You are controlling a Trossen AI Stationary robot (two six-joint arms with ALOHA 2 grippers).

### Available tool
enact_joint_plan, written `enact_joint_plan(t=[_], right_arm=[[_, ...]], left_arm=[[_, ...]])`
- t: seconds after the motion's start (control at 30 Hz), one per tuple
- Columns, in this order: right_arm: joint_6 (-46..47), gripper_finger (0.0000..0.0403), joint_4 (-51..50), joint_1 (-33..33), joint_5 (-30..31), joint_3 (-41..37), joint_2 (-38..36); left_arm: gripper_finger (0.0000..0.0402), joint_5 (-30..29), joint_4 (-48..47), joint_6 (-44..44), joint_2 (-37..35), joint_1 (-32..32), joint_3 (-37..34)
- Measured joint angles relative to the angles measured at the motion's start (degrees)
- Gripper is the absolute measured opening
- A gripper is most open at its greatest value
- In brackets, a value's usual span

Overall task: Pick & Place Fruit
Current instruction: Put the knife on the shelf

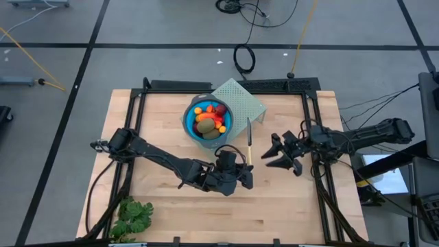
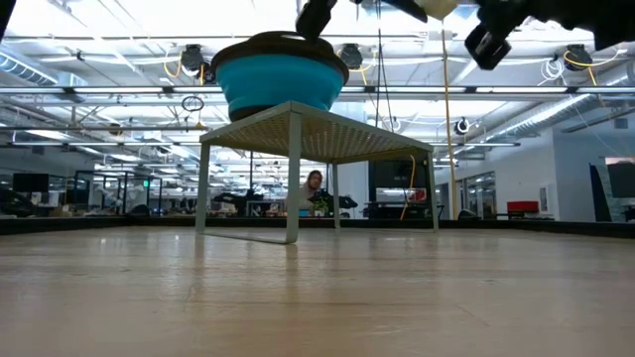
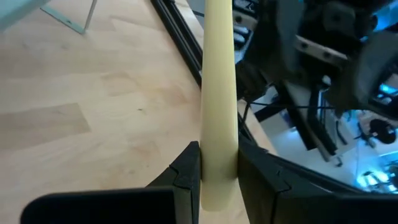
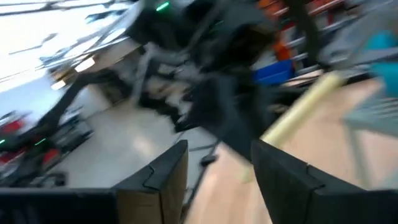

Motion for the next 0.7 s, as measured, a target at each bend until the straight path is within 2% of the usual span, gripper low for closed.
enact_joint_plan(t=[0.1, 0.23, 0.4, 0.7], right_arm=[[0.6, 0.0175, -0.09, -0.02, 6.23, 0.0, 0.5], [2.02, 0.017, 0.15, 0.0, 10.83, 0.0, 1.27], [3.34, 0.016, 1.01, 0.93, 11.63, 0.0, 2.4], [2.66, 0.0142, 2.35, 6.14, 21.03, 0.02, 2.42]], left_arm=[[0.0076, -0.14, -0.36, 1.6, 0.01, 0.01, 0.0], [0.0076, -1.35, -1.21, 3.29, 0.0, 0.02, 0.0], [0.0076, -2.99, -2.66, 5.25, 0.0, 0.07, 0.0], [0.0076, -8.5, -2.82, 10.48, 0.0, 0.07, 0.0]])
